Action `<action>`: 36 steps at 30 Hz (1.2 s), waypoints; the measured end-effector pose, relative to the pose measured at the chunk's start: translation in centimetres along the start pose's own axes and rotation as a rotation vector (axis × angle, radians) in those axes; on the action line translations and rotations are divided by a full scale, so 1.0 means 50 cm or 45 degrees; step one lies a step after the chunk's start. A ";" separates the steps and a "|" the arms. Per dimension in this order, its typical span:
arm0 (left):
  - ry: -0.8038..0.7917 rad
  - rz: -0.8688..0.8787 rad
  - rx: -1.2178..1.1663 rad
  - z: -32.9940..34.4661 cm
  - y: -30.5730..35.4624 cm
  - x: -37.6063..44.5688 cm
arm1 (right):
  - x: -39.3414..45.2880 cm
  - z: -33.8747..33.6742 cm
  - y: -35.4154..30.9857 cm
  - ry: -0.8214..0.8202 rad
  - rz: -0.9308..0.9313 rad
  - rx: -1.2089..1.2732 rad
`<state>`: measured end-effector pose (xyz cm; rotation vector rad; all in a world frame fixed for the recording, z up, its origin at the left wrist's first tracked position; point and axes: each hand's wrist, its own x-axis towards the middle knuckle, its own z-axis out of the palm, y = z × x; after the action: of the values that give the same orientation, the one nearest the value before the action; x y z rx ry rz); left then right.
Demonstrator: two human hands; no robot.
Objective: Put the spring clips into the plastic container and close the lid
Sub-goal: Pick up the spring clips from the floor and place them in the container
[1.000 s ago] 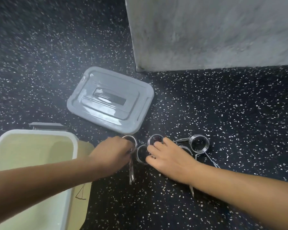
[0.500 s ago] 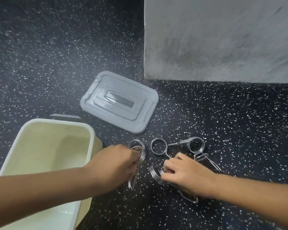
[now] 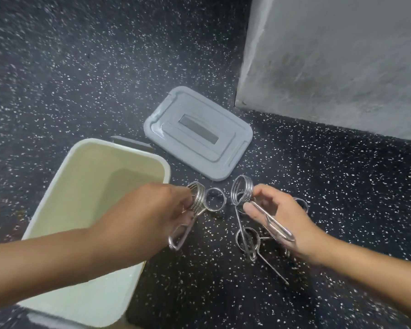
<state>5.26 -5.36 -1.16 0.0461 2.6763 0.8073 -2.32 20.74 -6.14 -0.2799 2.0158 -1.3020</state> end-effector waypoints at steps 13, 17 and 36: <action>0.300 -0.329 0.036 -0.019 -0.104 -0.155 | 0.018 0.075 -0.179 -0.118 -0.133 0.125; 0.337 -0.568 0.019 0.013 -0.163 -0.168 | 0.038 0.115 -0.208 -0.158 -0.221 0.066; -0.242 -0.887 0.088 0.137 -0.286 -0.102 | 0.196 0.307 -0.255 -0.399 -0.871 -1.029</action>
<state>13.31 -14.34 -12.63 -0.7115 2.2866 0.4519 -1.67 -1.27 -3.21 -1.5464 2.1360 -0.6347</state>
